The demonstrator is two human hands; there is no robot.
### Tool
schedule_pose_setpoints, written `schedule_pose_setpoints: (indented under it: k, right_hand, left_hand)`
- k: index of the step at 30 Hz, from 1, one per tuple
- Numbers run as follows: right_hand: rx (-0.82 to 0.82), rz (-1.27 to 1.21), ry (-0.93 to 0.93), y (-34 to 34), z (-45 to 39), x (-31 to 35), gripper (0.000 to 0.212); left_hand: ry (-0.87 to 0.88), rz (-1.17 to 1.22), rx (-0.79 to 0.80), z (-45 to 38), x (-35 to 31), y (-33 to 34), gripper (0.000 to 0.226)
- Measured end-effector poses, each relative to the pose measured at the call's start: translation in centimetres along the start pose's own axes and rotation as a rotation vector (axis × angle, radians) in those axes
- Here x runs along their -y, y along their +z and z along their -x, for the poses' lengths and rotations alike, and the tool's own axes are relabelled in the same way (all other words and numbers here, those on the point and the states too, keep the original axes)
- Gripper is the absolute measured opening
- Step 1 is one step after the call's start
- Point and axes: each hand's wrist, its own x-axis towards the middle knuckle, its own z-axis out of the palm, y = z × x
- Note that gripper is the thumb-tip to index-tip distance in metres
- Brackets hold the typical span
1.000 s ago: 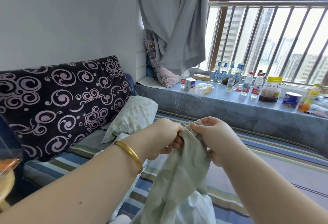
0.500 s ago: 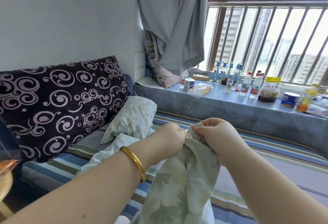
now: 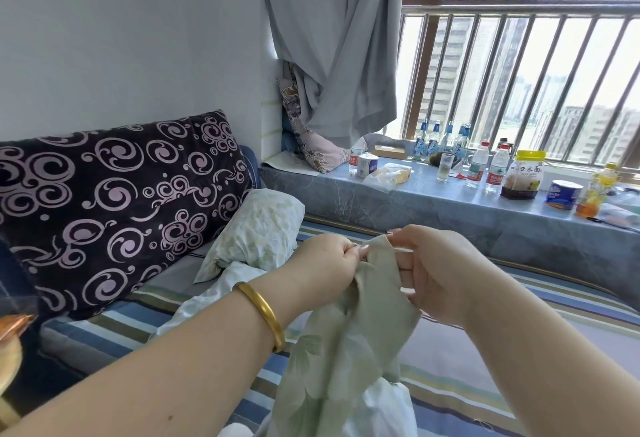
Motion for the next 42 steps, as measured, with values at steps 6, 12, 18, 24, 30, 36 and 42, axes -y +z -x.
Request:
schedule_pose_setpoints:
  k: [6,12,18,24,30,36,42]
  right_hand:
    - [-0.029,-0.015,0.072,-0.3,-0.7,-1.1,0.026]
    - [0.071,-0.244,0.078,0.4,-0.5,-2.0,0.019]
    - [0.019,-0.459,0.113,1.0,-0.5,-1.7,0.018]
    - [0.277,-0.450,-0.013,1.0,-0.1,-2.4,0.039]
    - [0.200,-0.355,-0.037,1.4,-0.6,-2.7,0.038]
    - [-0.133,0.337,-0.373,0.9,-1.3,-3.1,0.022]
    - [-0.410,0.831,-0.782,2.0,-2.0,-4.6,0.019]
  left_hand:
    - [0.049,-0.001,-0.016,0.0,0.0,0.3,0.052]
    - [0.107,0.049,-0.097,-0.1,-0.1,0.6,0.049]
    - [0.105,0.039,-0.076,-0.1,0.0,0.5,0.045]
    - [0.097,0.111,-0.080,-0.4,0.8,-0.1,0.045]
    - [0.129,0.165,-0.086,-1.0,1.2,0.0,0.044]
    - [-0.050,0.387,0.070,-0.4,0.4,-0.5,0.057]
    - [-0.291,0.498,-0.004,-0.9,-0.8,0.4,0.052]
